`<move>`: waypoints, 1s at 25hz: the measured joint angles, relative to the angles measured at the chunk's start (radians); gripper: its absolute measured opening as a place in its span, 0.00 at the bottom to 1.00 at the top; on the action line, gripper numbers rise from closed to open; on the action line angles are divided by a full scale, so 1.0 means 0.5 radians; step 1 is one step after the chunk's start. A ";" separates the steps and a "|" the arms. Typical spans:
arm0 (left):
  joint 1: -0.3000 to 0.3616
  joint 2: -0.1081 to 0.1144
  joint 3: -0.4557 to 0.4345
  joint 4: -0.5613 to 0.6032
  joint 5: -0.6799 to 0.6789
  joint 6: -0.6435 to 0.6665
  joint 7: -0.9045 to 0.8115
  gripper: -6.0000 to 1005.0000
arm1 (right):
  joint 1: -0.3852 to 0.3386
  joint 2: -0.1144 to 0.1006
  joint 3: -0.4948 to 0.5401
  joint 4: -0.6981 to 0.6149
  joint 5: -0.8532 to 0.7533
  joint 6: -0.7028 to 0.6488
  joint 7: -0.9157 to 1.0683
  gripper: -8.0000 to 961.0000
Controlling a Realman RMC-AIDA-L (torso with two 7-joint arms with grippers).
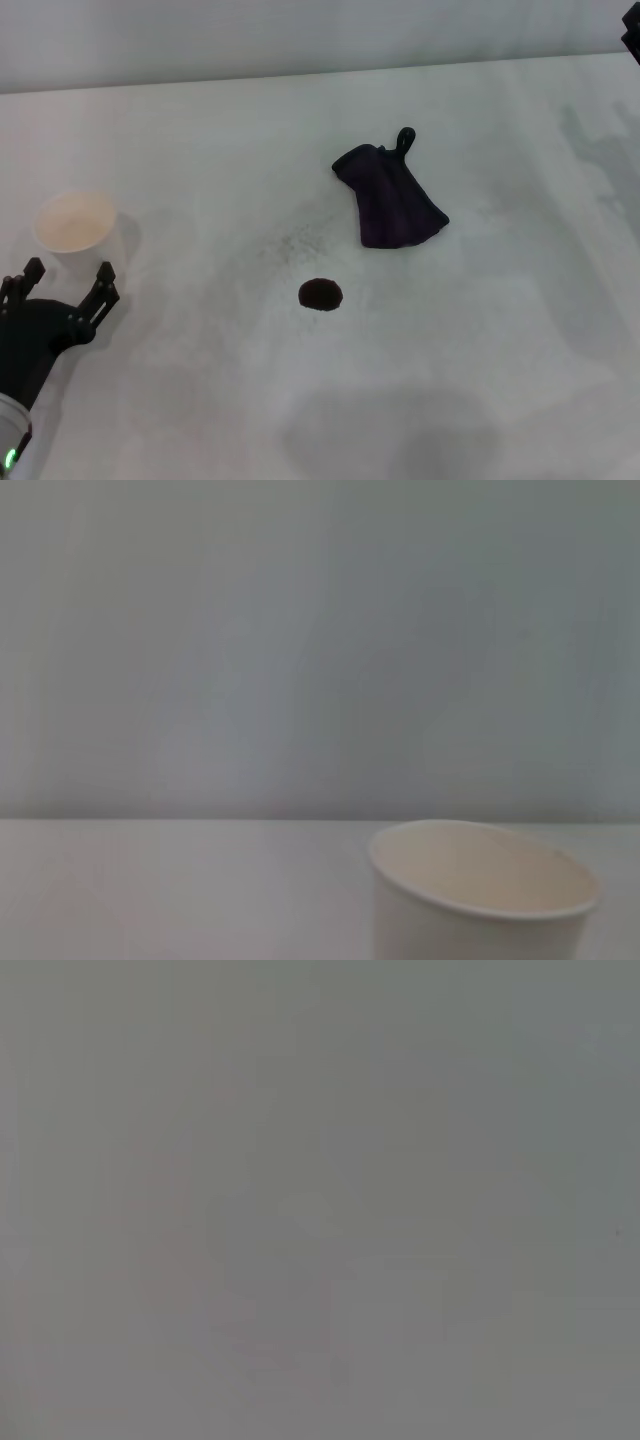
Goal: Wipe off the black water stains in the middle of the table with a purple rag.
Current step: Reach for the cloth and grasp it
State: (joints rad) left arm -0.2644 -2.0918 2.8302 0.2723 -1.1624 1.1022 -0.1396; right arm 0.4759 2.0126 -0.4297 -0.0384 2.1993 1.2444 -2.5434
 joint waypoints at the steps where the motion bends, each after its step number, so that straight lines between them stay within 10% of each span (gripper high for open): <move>1: 0.010 0.000 0.000 0.015 -0.001 0.005 0.001 0.89 | 0.005 0.001 0.001 0.000 0.000 -0.002 0.000 0.88; 16: 0.307 0.008 -0.002 0.059 -0.088 0.556 -0.020 0.88 | 0.082 0.002 -0.071 -0.012 -0.025 -0.045 0.125 0.88; 25: 0.194 0.018 -0.003 -0.070 -0.559 0.611 -0.081 0.88 | 0.123 -0.023 -1.229 -0.623 -0.099 -0.683 0.733 0.88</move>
State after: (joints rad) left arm -0.1675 -2.0826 2.8287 0.2374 -1.4420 1.4075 -0.1799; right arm 0.5372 2.0013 -1.0444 -0.3496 2.1499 0.9031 -2.1768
